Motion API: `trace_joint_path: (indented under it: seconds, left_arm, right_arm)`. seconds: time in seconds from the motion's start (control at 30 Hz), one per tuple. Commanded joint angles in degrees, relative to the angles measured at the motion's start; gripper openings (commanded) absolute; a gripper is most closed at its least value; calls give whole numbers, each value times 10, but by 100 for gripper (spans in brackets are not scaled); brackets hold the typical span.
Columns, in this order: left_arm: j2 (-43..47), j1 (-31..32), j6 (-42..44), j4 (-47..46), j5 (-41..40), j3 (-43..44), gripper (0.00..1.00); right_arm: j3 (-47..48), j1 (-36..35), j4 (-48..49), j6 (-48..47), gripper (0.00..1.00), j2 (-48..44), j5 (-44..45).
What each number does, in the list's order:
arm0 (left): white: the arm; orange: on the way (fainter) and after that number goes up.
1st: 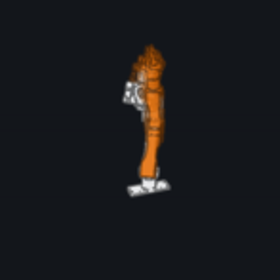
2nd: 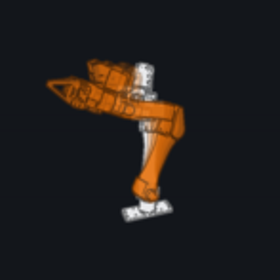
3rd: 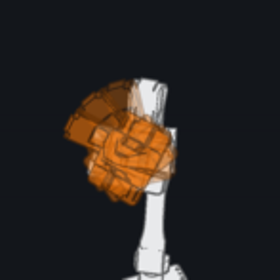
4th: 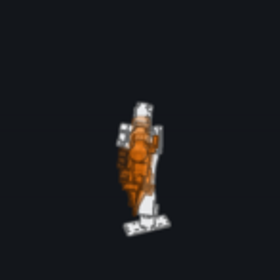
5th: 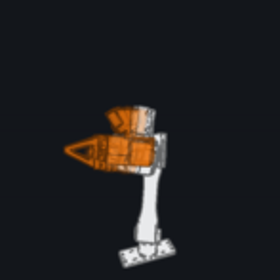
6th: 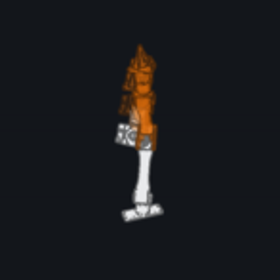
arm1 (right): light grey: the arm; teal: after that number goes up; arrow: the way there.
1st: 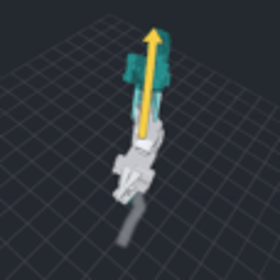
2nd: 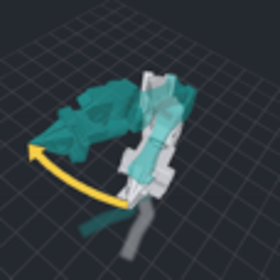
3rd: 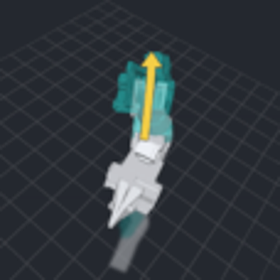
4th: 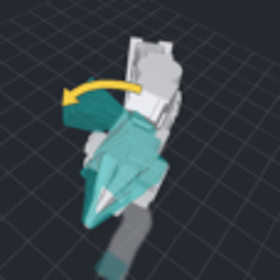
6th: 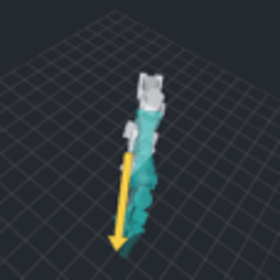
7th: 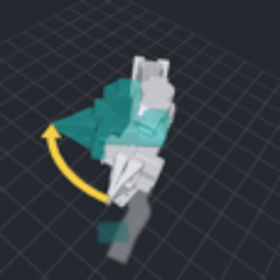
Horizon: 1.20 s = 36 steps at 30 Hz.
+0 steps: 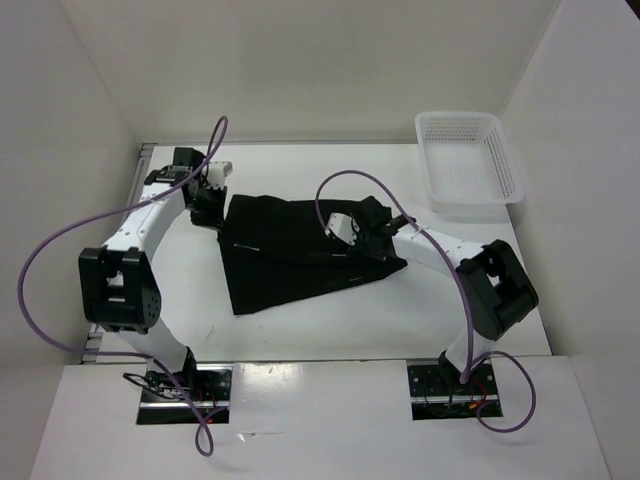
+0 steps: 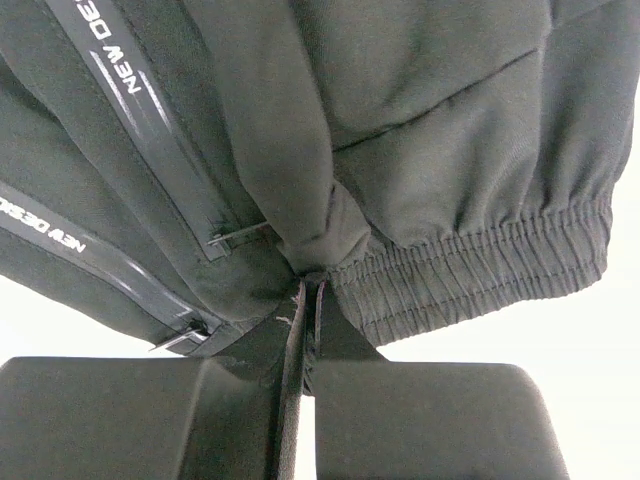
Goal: Fold and stack the shorts
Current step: Fold the shorts
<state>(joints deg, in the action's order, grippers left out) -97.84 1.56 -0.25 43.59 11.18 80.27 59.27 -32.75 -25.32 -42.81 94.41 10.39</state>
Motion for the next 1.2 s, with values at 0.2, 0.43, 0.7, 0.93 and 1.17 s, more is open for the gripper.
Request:
trace_joint_path:
  seconds: [0.2, 0.43, 0.7, 0.93, 1.17]
  left_arm:
    - [93, -5, 3, 218, 61, -22, 0]
    - [92, 58, 3, 294, 123, -31, 0]
    - [86, 130, 3, 237, 46, -150, 0]
    - [81, 141, 3, 219, 28, -186, 0]
    - [76, 158, 3, 241, 41, -191, 46]
  right_arm:
    - [24, 54, -16, -86, 0, -67, 39]
    - [-1, 67, -42, -166, 0, -141, 6]
    - [-146, 37, -22, -228, 0, -200, 19]
    - [-167, 9, -6, -216, 0, -188, 24]
    - [-193, -2, -45, -248, 53, -257, 12]
